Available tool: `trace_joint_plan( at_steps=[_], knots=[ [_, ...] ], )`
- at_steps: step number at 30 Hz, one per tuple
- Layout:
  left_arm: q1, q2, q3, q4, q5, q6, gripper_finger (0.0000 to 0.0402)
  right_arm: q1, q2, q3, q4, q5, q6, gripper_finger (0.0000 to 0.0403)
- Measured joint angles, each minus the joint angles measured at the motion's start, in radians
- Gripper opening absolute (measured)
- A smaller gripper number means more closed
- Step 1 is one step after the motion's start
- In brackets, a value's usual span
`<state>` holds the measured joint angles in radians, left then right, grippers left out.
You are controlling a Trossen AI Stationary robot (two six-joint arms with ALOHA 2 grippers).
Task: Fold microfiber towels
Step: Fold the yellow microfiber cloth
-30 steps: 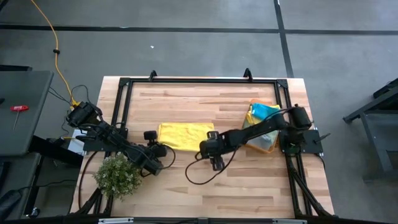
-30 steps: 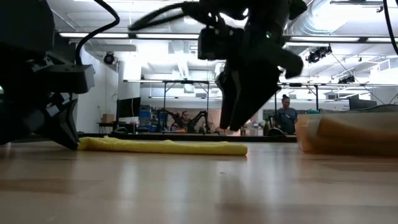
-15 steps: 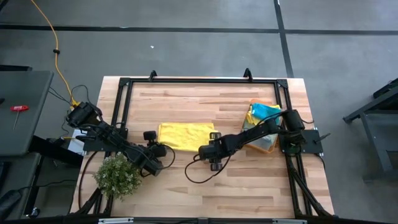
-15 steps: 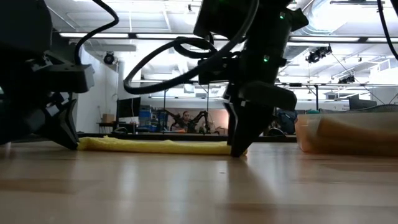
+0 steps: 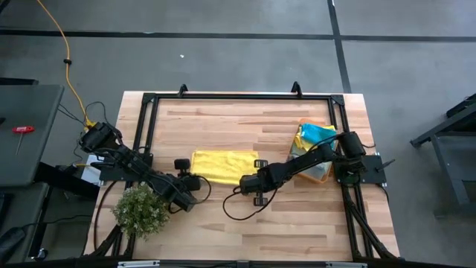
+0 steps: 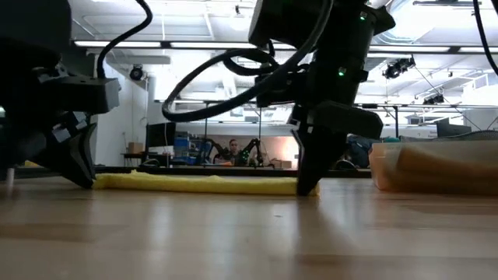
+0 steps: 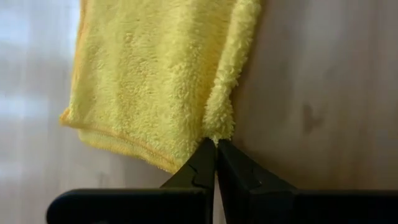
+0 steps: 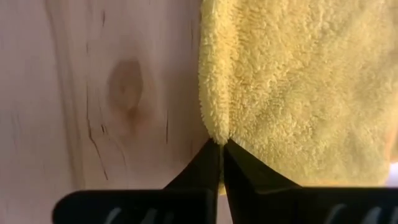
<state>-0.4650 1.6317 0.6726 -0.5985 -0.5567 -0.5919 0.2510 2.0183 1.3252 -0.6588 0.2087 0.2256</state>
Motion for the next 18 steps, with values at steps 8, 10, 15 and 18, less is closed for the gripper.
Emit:
trace_joint_plan(
  at_steps=[8, 10, 15, 18],
  knots=[
    [-0.006, 0.004, 0.112, -0.052, 0.174, 0.04, 0.0, 0.018, -0.045, -0.002, -0.033, -0.015, 0.003, 0.0001],
    [-0.013, 0.004, 0.138, -0.066, 0.211, 0.046, 0.0, 0.025, -0.057, -0.002, -0.04, -0.047, -0.021, 0.0001],
    [-0.032, 0.003, 0.221, -0.141, 0.278, 0.089, 0.0, 0.031, -0.092, -0.002, -0.039, -0.182, -0.063, 0.0001],
    [-0.031, 0.003, 0.274, -0.218, 0.25, 0.108, 0.0, 0.025, -0.127, -0.001, -0.041, -0.229, -0.063, 0.0]
  ],
)
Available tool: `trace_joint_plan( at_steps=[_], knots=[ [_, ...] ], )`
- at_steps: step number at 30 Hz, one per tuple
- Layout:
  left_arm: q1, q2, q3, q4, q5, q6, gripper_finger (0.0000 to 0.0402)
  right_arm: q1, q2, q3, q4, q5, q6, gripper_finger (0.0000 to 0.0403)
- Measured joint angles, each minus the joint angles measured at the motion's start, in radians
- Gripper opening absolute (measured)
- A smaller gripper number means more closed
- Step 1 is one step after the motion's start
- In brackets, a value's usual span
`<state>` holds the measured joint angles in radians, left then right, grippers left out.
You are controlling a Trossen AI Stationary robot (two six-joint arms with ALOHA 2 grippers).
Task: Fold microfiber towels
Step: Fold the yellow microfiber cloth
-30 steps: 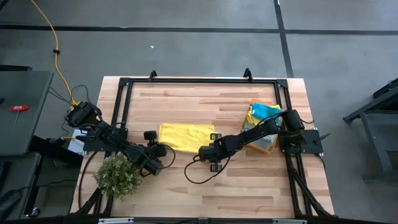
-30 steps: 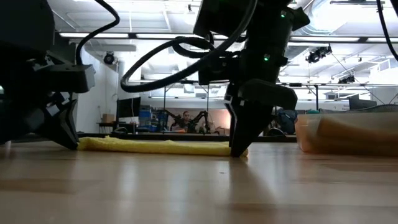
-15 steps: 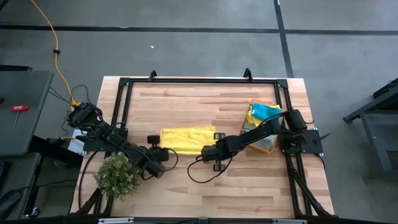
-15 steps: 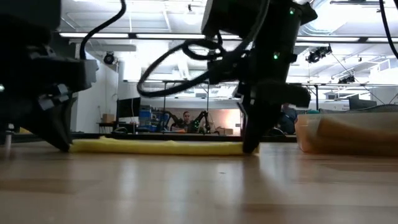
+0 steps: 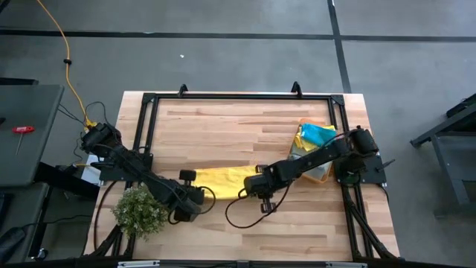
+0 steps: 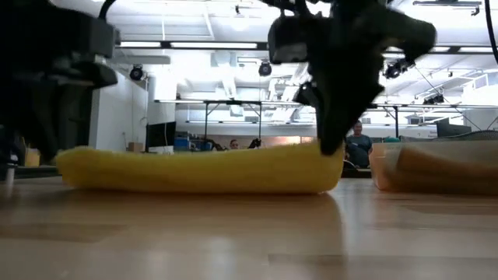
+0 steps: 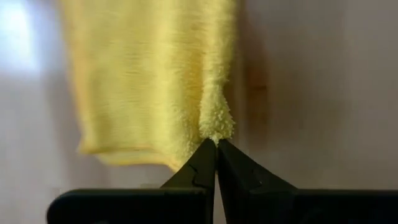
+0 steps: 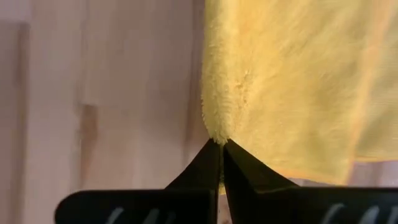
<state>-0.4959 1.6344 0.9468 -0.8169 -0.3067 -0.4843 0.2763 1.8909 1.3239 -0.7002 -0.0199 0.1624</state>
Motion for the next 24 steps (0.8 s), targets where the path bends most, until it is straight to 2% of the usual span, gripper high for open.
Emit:
trace_joint_plan(
  at_steps=[2, 5, 7, 10, 24],
  knots=[
    [0.004, -0.005, 0.022, -0.045, -0.051, 0.0, 0.0, -0.011, -0.025, 0.0, -0.001, 0.015, 0.025, 0.0],
    [0.02, -0.016, 0.03, -0.089, -0.128, -0.012, 0.0, -0.032, -0.062, 0.001, 0.0, 0.099, 0.067, 0.0],
    [0.03, -0.025, 0.03, -0.139, -0.191, -0.06, 0.0, -0.05, -0.073, 0.003, 0.0, 0.157, 0.095, 0.0],
    [0.043, -0.028, 0.028, -0.194, -0.272, -0.14, 0.0, -0.08, -0.07, 0.003, -0.029, 0.173, 0.117, 0.0],
    [0.09, -0.027, -0.107, -0.151, -0.305, -0.29, 0.0, -0.133, -0.013, 0.003, -0.045, 0.22, 0.197, 0.0]
  ],
)
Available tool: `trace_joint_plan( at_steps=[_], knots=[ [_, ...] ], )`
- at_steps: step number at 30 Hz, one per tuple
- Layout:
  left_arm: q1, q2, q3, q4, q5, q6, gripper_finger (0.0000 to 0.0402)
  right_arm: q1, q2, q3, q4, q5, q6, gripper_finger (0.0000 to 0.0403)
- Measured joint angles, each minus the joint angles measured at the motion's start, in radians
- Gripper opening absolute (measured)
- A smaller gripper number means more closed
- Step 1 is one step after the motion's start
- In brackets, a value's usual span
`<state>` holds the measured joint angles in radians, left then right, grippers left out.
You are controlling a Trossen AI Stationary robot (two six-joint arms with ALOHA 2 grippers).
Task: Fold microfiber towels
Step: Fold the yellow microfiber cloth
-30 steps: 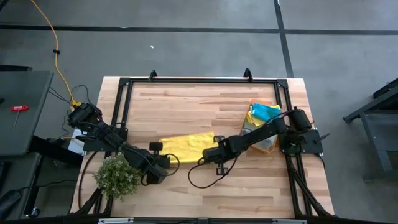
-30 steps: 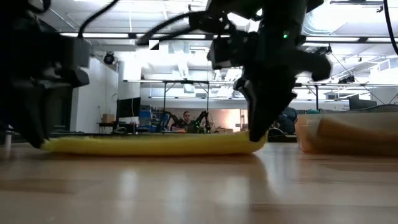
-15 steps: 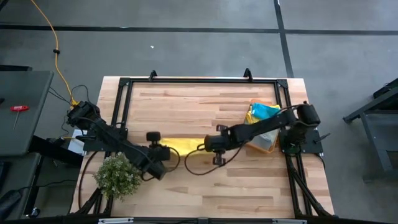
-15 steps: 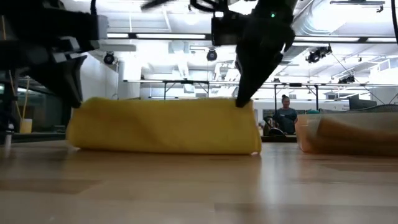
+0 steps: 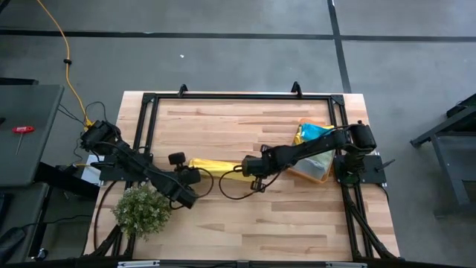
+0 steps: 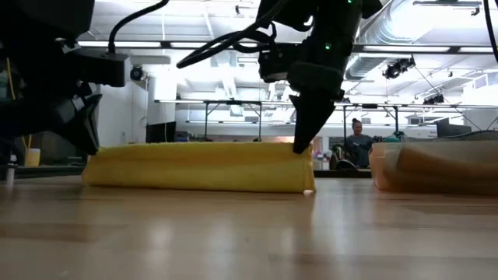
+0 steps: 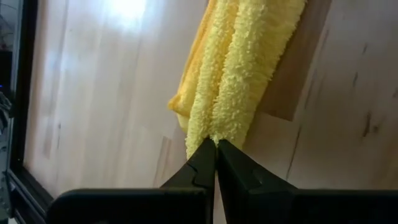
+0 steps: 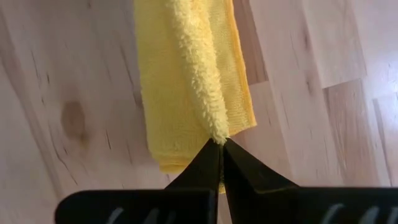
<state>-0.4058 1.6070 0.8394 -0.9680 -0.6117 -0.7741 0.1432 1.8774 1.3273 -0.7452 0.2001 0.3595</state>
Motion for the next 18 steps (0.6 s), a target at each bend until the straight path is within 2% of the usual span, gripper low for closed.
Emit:
trace_joint_plan(
  at_steps=[5, 10, 18],
  knots=[
    [0.001, 0.0, 0.0, 0.016, -0.049, -0.001, 0.0004, 0.0, 0.0, 0.0, 0.016, 0.0, 0.006, 0.0],
    [0.013, 0.0, 0.0, 0.024, -0.054, 0.019, 0.0013, 0.0, 0.0, 0.0, 0.019, 0.0, 0.007, 0.0],
    [0.104, 0.0, 0.0, 0.034, -0.129, 0.098, 0.0027, 0.0, 0.0, 0.0, 0.023, 0.006, 0.008, 0.0]
  ],
)
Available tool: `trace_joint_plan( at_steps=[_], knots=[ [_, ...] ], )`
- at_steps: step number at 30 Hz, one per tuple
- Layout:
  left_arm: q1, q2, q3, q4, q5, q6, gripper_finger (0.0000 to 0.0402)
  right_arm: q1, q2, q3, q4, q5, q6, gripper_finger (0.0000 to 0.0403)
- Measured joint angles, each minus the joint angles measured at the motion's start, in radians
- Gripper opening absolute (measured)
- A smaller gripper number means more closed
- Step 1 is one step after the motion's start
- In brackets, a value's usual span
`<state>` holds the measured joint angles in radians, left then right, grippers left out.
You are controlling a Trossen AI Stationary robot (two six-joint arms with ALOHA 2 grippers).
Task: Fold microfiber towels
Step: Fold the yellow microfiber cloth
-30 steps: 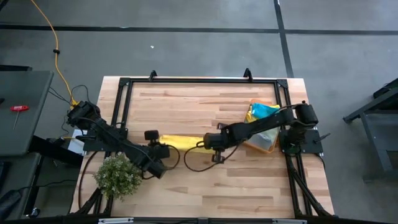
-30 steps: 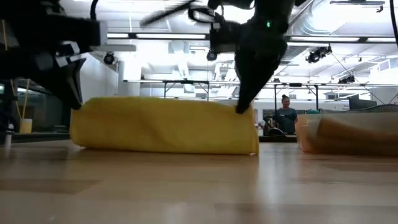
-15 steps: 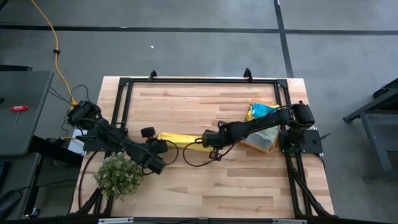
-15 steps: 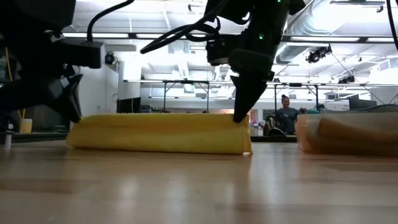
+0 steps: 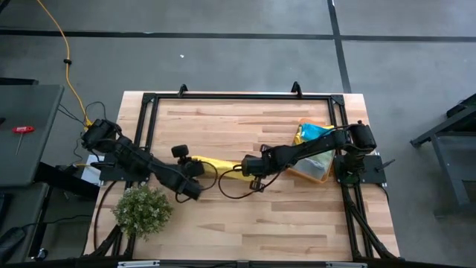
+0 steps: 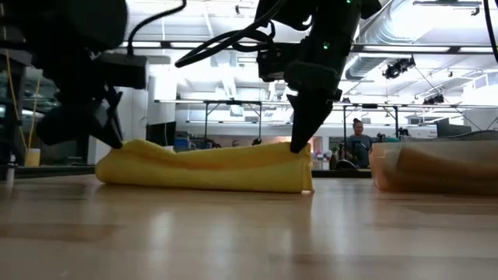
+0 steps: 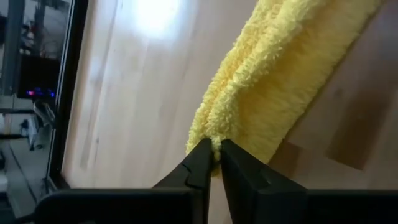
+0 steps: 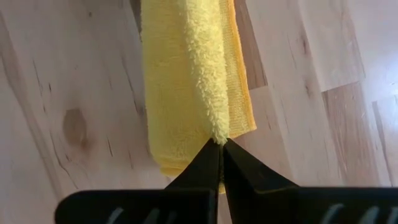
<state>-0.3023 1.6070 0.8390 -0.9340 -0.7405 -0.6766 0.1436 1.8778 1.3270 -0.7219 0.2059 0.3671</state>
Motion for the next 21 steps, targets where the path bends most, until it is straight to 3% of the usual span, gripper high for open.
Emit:
trace_joint_plan(
  at_steps=[9, 15, 21],
  knots=[
    [0.094, 0.0, 0.0, 0.014, 0.024, 0.094, 0.0057, 0.0, 0.0, 0.0, 0.0, 0.043, 0.045, 0.0016],
    [0.128, 0.0, 0.0, 0.049, 0.021, 0.177, 0.0101, 0.0, 0.0, 0.0, 0.0, 0.1, 0.07, 0.01],
    [0.145, -0.01, 0.0, 0.024, -0.001, 0.23, 0.0147, 0.0, 0.0, 0.0, -0.004, 0.198, -0.013, 0.0184]
  ],
)
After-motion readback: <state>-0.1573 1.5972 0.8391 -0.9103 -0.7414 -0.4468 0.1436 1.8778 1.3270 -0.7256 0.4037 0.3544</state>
